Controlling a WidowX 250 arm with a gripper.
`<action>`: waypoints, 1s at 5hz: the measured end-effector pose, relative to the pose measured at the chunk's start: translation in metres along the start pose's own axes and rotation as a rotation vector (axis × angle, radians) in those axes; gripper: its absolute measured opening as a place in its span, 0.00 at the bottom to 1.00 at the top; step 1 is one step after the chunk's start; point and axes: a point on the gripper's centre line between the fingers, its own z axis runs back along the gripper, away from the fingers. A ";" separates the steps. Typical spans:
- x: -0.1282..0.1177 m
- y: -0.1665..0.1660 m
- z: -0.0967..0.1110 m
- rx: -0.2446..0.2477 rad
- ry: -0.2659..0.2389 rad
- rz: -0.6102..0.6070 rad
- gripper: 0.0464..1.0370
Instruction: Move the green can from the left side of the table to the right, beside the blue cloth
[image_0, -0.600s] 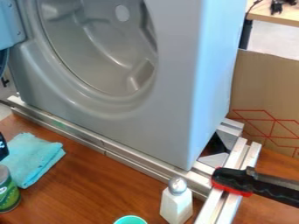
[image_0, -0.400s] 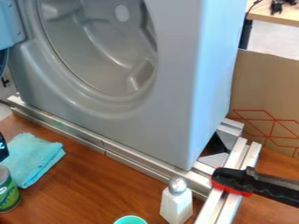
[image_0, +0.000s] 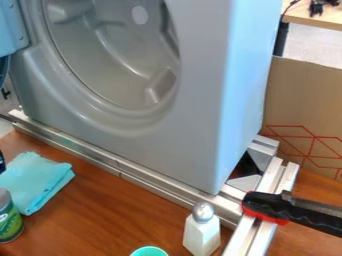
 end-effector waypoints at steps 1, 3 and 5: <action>-0.013 0.016 -0.012 0.061 0.043 0.037 0.96; -0.031 0.026 -0.041 0.059 0.141 0.055 0.96; -0.040 0.005 -0.046 -0.088 0.143 0.057 0.96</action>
